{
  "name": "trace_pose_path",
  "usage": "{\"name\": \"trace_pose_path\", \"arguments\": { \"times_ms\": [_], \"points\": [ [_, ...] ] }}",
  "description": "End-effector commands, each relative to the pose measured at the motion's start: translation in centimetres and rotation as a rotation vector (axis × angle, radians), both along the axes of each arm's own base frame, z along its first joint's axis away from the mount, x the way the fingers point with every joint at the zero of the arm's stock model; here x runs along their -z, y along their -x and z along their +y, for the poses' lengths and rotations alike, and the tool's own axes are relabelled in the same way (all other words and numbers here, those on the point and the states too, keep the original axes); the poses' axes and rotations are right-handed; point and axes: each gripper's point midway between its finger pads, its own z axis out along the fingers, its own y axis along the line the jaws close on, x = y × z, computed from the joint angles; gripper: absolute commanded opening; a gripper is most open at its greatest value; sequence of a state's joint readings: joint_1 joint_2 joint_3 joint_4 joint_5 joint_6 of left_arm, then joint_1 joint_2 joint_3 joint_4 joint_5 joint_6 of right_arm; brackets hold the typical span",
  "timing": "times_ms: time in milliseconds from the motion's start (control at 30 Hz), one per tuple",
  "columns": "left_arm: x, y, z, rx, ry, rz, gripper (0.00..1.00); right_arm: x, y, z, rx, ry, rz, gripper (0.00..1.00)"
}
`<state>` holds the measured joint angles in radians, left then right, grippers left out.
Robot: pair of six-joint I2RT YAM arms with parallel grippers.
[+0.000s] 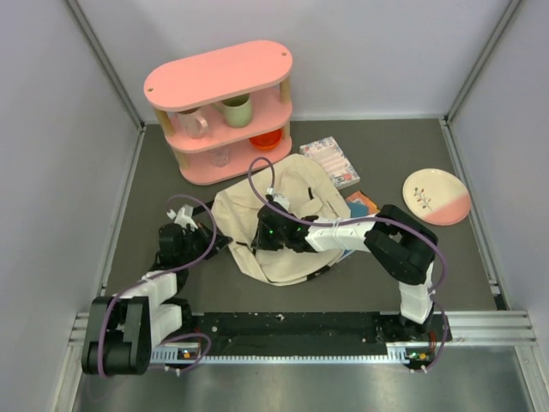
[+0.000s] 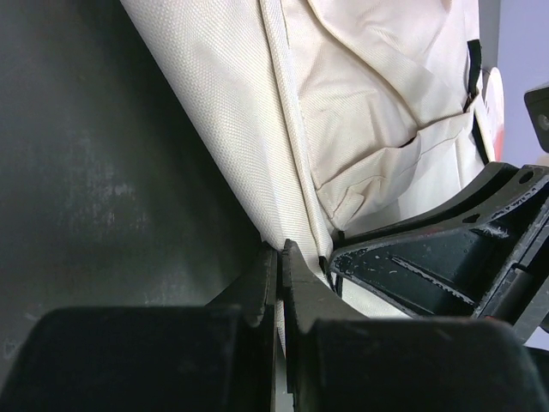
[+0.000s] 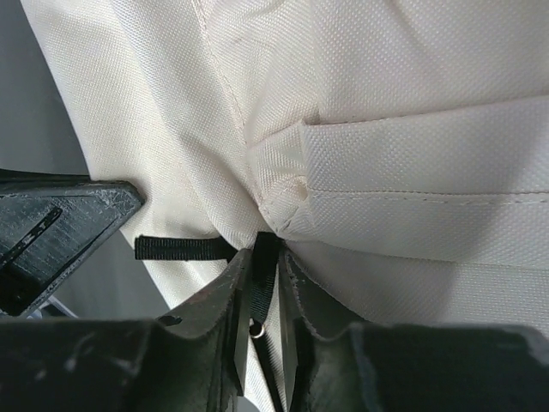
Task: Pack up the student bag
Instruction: Unzip the student bag at the center of the board.
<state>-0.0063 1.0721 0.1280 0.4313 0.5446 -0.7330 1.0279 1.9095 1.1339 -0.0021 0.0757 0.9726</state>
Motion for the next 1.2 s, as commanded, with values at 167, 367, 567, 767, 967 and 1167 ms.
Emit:
{"name": "trace_pose_path", "arguments": {
  "times_ms": [167, 367, 567, 767, 967, 1167],
  "points": [
    [-0.8, 0.0, -1.0, 0.068, 0.031, -0.033, 0.0, -0.2, 0.0, 0.8, -0.008, -0.021, -0.029, 0.0],
    [-0.5, -0.1, -0.9, 0.058, 0.027, -0.009, 0.19, -4.8, 0.1, 0.8, -0.044, -0.138, -0.124, 0.0],
    [-0.5, 0.1, -1.0, 0.058, 0.043, 0.007, 0.66, -5.6, 1.0, 1.0, -0.073, -0.199, -0.115, 0.0],
    [-0.9, 0.6, -1.6, 0.058, 0.115, 0.003, 0.76, -5.9, 1.4, 1.1, -0.074, -0.238, -0.111, 0.0],
    [0.4, 1.2, -1.9, 0.031, 0.174, 0.061, 0.76, -5.9, 1.8, 0.9, -0.066, -0.263, -0.107, 0.0],
    [1.2, 0.9, -2.5, 0.03, 0.237, 0.098, 0.45, -5.8, 2.4, 1.1, -0.075, -0.27, -0.093, 0.0]
  ]
}}
